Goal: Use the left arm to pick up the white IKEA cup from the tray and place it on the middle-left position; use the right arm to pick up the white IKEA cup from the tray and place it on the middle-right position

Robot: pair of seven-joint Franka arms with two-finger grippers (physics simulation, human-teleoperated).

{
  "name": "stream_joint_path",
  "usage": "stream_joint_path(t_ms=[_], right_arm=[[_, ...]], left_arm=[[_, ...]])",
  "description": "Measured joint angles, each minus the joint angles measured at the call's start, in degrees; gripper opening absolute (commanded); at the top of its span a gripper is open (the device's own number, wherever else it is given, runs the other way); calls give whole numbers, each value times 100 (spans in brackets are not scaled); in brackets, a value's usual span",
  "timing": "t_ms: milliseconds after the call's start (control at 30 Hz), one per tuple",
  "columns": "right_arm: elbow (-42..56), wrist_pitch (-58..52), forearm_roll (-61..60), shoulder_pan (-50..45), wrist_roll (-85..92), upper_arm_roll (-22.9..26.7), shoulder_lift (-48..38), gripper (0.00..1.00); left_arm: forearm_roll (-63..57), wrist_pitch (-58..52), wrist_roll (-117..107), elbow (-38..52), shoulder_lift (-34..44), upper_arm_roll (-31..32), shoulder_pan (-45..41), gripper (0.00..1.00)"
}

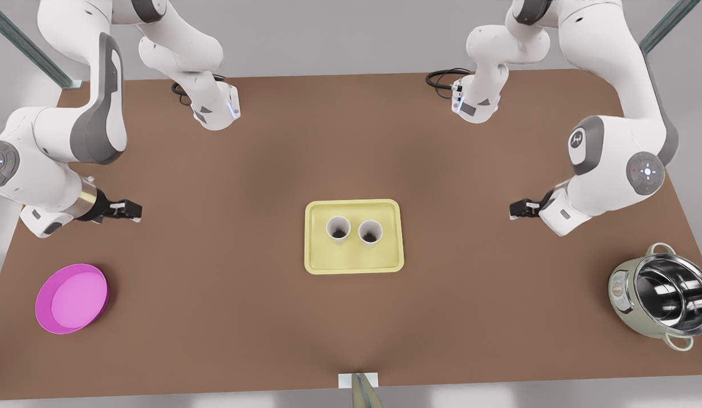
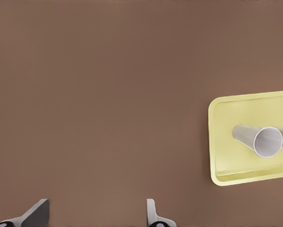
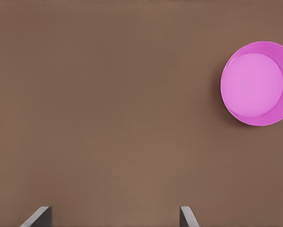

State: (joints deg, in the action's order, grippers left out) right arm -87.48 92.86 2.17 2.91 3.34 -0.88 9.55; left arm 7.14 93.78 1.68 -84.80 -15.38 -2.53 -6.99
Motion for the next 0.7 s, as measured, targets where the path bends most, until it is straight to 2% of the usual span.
stream_joint_path(t_ms=[133, 200, 300, 400, 467, 700], right_arm=[[6, 123, 5, -50, 30, -49, 145, 100], [2, 277, -7, -592, -22, -65, 386, 100], [24, 651, 7, -1911, -367, -80, 876, 100], [49, 1120, 16, -2721, -829, -85, 1431, 100], [57, 1450, 25, -3097, -1166, -87, 1748, 100], [96, 2467, 31, -4032, -2353, -89, 2531, 100]], left_arm=[[-9, 230, -34, 82, -96, -7, 19, 100], [-29, 379, 43, 29, -254, -20, 80, 100], [-194, 551, 100, 89, -311, -17, -76, 100], [-248, 707, 67, 100, -423, -53, 114, 100], [-141, 817, 51, 103, -447, -59, 352, 100], [2, 1043, -6, 52, -464, -38, 362, 100]])
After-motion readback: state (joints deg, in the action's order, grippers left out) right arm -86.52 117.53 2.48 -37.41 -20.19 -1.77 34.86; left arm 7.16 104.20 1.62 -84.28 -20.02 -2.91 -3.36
